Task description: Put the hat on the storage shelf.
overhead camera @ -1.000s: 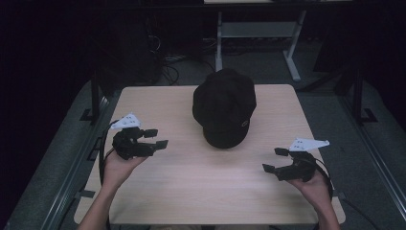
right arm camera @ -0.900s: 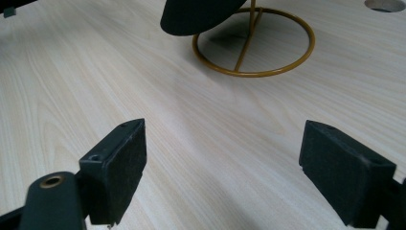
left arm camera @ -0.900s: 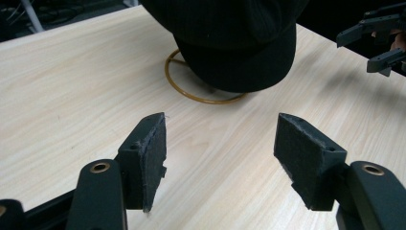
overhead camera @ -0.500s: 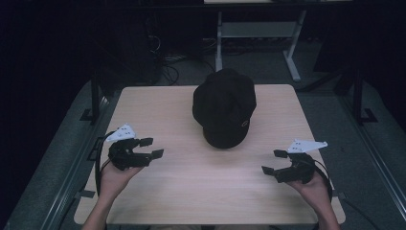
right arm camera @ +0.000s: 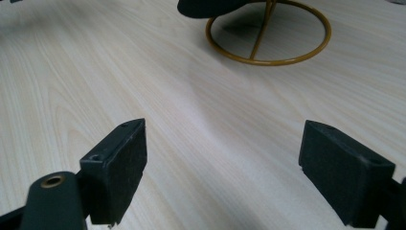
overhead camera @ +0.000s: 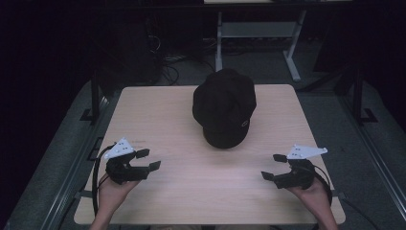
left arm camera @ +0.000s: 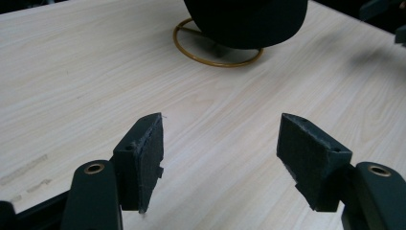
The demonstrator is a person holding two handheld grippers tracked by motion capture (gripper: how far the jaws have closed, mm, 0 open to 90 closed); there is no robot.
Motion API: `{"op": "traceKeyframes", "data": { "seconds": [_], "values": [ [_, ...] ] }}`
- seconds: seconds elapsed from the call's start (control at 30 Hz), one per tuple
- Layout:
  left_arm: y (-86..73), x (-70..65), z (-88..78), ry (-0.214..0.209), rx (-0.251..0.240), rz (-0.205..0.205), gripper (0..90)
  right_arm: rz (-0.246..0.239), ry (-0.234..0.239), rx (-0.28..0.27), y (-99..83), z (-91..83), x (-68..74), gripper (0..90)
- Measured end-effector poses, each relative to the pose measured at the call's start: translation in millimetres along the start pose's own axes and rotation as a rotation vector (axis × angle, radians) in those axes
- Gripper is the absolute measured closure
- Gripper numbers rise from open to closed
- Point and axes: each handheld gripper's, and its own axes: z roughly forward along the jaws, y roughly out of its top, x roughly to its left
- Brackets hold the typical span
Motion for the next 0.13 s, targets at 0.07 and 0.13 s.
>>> {"op": "traceKeyframes", "data": {
  "seconds": [0.07,0.13],
  "values": [
    [-5.5,0.3,-1.8,-0.002,-0.011,-0.010,32.0,0.008,0.002,-0.010,-2.7,0.1,3.2,16.4],
    [-9.9,-0.6,-1.8,-0.018,-0.016,-0.034,32.0,0.014,0.010,-0.021,-3.8,-0.4,5.2,16.3]
  ]
}}
